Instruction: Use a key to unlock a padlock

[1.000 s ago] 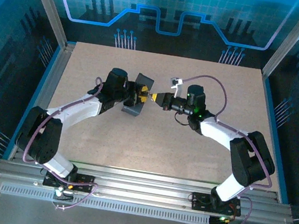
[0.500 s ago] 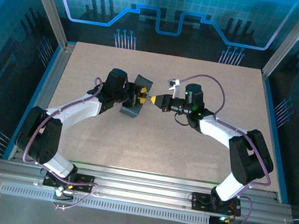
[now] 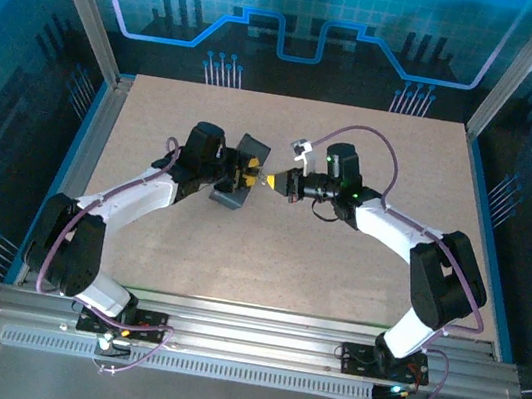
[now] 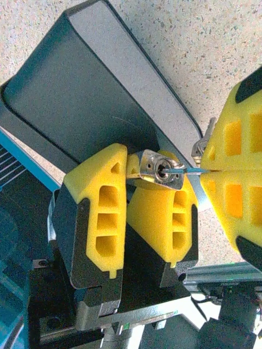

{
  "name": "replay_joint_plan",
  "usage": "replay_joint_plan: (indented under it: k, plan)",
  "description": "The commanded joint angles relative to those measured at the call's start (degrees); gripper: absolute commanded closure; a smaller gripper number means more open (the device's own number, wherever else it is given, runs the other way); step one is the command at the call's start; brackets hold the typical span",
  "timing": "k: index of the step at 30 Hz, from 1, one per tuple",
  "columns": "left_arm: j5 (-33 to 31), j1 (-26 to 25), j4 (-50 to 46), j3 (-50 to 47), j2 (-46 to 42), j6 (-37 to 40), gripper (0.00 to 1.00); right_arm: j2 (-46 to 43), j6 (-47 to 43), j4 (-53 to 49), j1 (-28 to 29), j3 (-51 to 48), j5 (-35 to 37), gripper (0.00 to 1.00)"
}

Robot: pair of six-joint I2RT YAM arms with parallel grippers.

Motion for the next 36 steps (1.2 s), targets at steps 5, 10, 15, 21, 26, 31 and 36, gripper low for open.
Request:
replay_joint_plan:
  k: [5, 10, 15, 21, 26, 31, 36]
  plan:
    - [6.1, -0.8, 0.4, 5.3, -2.6, 5.4, 0.99, -0.7, -4.5, -3.6, 4.2, 1.6, -1.3, 1.00]
    - [6.1, -0.7, -1.6, 5.5, -2.7, 7.2, 1.00, -1.2, -6.4, -5.7, 5.1, 2.2, 0.5, 1.00]
    - [5.7, -0.3, -2.9, 5.5, -2.6, 9.2, 1.00, -1.2, -6.7, -6.3, 5.6, 2.7, -0.6, 1.00]
    - [6.0, -0.2, -4.3, 6.9, -1.6, 12.7, 1.00, -0.1, -4.7, -5.9, 5.4, 3.0, -2.6, 1.00]
    - [5.3, -0.1, -6.4, 7.6, -1.5, 15.3, 1.00, 1.1, 0.7, -2.3, 4.9, 3.6, -5.0, 1.00]
    - [5.0, 0.3, -6.7, 6.8, -1.8, 15.9, 1.00, 1.8, 4.5, 0.6, 4.6, 3.5, -6.5, 1.00]
    - [4.8, 0.5, -7.9, 7.2, -2.0, 17.3, 1.00, 2.3, 7.7, 1.6, 4.4, 3.5, -6.9, 1.00]
